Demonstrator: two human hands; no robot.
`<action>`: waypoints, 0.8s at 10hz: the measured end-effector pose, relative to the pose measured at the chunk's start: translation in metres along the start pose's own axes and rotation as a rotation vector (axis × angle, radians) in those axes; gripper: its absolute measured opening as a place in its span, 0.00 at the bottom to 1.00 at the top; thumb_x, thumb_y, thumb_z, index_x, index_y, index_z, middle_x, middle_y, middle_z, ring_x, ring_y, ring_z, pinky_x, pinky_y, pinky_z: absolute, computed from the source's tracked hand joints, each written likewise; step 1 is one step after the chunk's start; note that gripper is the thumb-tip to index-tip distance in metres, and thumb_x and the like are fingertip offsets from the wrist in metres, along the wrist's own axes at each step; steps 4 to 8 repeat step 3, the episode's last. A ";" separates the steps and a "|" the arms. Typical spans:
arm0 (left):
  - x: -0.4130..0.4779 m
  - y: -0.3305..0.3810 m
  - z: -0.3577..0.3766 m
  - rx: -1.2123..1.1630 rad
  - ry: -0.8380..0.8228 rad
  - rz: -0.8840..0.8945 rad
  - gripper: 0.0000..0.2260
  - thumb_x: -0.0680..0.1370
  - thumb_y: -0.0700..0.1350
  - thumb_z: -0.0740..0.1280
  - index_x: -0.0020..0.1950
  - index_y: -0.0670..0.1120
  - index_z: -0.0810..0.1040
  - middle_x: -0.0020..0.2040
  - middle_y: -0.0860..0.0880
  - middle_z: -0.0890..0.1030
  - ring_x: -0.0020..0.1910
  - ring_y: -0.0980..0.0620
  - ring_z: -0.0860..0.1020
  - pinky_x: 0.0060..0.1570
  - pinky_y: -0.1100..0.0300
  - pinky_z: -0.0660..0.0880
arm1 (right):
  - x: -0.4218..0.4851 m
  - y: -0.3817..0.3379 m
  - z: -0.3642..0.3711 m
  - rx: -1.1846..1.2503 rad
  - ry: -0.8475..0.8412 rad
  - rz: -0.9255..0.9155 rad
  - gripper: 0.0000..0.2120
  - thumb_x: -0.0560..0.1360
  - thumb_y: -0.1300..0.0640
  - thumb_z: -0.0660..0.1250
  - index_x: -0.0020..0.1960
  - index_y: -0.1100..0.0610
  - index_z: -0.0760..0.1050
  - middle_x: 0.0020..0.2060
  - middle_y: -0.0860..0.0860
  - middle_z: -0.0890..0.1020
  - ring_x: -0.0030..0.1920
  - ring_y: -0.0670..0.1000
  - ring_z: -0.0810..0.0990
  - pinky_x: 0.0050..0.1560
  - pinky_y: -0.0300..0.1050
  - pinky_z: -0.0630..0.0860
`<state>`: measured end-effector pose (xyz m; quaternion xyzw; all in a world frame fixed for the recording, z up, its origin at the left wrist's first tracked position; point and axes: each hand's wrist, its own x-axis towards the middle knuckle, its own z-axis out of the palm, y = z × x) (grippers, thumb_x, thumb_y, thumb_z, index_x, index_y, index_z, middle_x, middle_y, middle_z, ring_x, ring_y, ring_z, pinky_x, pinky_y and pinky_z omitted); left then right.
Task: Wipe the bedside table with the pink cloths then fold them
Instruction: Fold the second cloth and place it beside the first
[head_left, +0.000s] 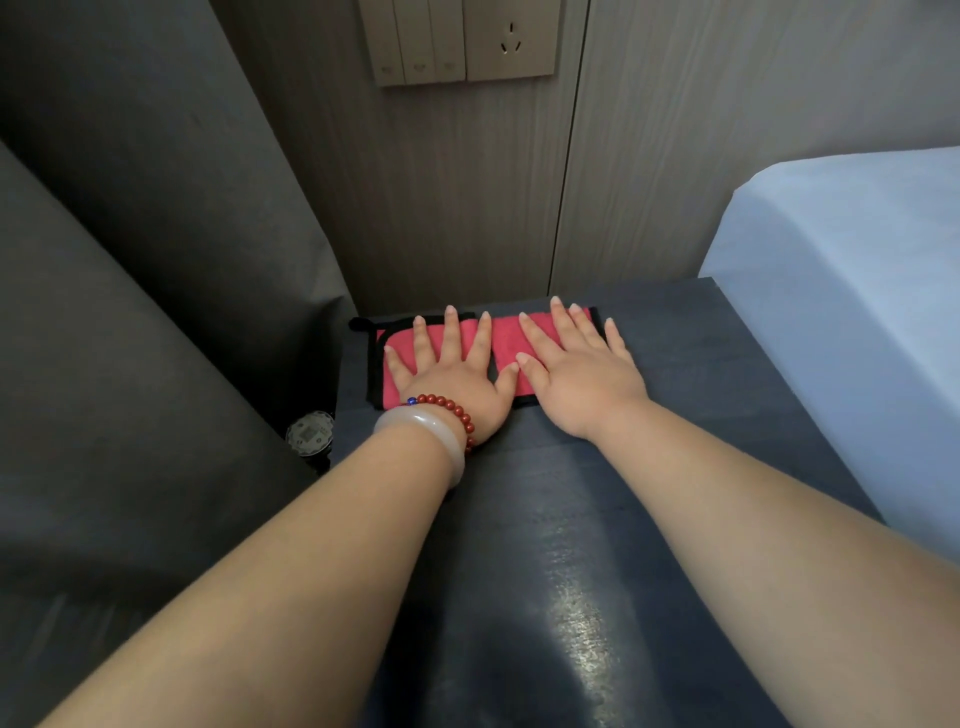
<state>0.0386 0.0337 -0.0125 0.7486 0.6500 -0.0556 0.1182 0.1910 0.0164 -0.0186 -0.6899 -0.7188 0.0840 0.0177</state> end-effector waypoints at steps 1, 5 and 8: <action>0.001 0.001 0.000 0.014 0.002 -0.002 0.31 0.77 0.68 0.42 0.76 0.61 0.35 0.78 0.50 0.35 0.75 0.39 0.34 0.69 0.31 0.36 | 0.000 0.000 0.001 -0.010 0.004 -0.002 0.26 0.80 0.39 0.37 0.77 0.41 0.41 0.78 0.49 0.40 0.77 0.49 0.38 0.75 0.54 0.37; -0.001 0.000 0.006 0.019 0.031 0.004 0.31 0.77 0.68 0.41 0.76 0.61 0.34 0.78 0.50 0.34 0.75 0.39 0.34 0.69 0.32 0.37 | -0.004 -0.002 0.002 0.001 0.041 -0.011 0.26 0.80 0.40 0.36 0.77 0.43 0.40 0.78 0.51 0.40 0.77 0.51 0.37 0.75 0.52 0.36; -0.001 0.000 0.006 0.019 0.031 0.004 0.31 0.77 0.68 0.41 0.76 0.61 0.34 0.78 0.50 0.34 0.75 0.39 0.34 0.69 0.32 0.37 | -0.004 -0.002 0.002 0.001 0.041 -0.011 0.26 0.80 0.40 0.36 0.77 0.43 0.40 0.78 0.51 0.40 0.77 0.51 0.37 0.75 0.52 0.36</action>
